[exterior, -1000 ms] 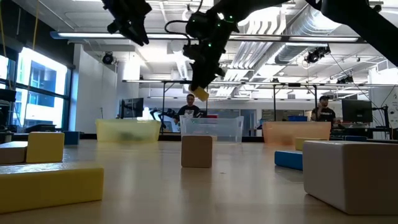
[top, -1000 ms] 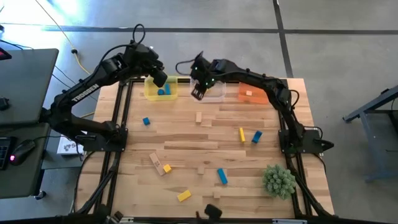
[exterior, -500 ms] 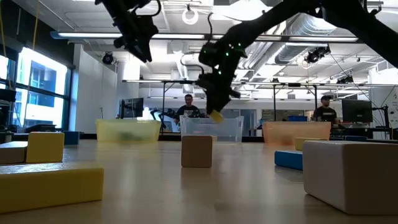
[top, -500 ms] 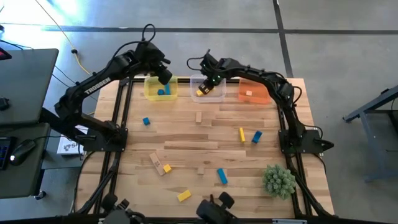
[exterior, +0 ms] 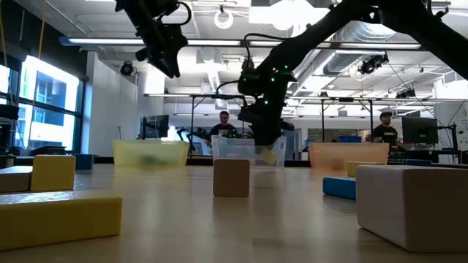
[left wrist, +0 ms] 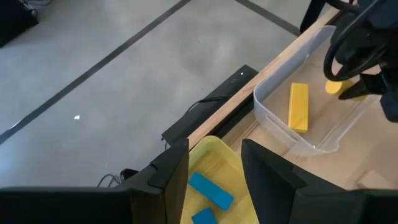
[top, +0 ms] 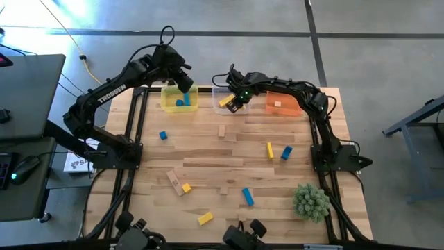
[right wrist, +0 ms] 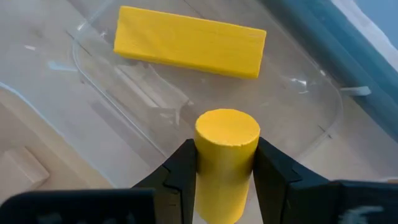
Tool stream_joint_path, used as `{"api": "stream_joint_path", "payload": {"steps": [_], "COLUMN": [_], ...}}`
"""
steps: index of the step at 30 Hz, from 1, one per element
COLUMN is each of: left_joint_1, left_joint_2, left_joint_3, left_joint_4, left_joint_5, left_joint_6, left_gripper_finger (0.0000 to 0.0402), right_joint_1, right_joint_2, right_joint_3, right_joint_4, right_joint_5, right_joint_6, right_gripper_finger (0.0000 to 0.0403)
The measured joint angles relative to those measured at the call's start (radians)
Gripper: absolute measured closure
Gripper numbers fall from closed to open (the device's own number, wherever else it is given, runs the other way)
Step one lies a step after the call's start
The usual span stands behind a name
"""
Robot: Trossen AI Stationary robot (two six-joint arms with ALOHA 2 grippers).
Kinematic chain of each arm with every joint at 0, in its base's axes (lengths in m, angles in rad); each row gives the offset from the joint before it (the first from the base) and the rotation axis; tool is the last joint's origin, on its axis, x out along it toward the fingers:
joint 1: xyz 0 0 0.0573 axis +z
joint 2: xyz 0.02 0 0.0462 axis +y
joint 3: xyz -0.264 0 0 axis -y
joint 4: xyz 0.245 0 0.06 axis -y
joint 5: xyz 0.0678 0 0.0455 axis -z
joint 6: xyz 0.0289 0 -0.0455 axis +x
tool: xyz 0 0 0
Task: Sort & place blocks by color
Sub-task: Put the yellow block into the transparent bin, then put the blue block into the yellow bin
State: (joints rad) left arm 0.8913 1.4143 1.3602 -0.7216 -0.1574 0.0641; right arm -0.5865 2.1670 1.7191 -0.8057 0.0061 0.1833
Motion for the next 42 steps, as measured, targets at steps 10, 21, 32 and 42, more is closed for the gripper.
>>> {"api": "stream_joint_path", "payload": {"steps": [10, 21, 32, 42], "left_joint_1": [0.0, 0.0, 0.02, 0.065], "left_joint_2": [0.0, 0.0, -0.004, -0.006], "left_joint_3": [0.0, 0.0, 0.0, 0.0], "left_joint_4": [0.011, 0.008, -0.003, -0.206], "left_joint_5": [0.0, -0.013, -0.043, -0.049], "left_joint_6": [0.0, 0.028, 0.052, 0.018], "left_gripper_finger": [0.0266, 0.0266, 0.0266, 0.0266], "right_joint_1": [0.0, 0.003, 0.046, 0.087], "right_joint_2": [0.0, 0.0, -0.001, -0.001], "right_joint_3": [0.0, 0.018, 0.242, 0.46], "right_joint_4": [0.015, -0.011, -0.122, -0.281], "right_joint_5": [0.017, -0.014, 0.017, 0.071], "right_joint_6": [0.037, 0.089, 0.052, 0.035], "right_gripper_finger": [0.023, 0.0189, 0.0188, 0.0188]}}
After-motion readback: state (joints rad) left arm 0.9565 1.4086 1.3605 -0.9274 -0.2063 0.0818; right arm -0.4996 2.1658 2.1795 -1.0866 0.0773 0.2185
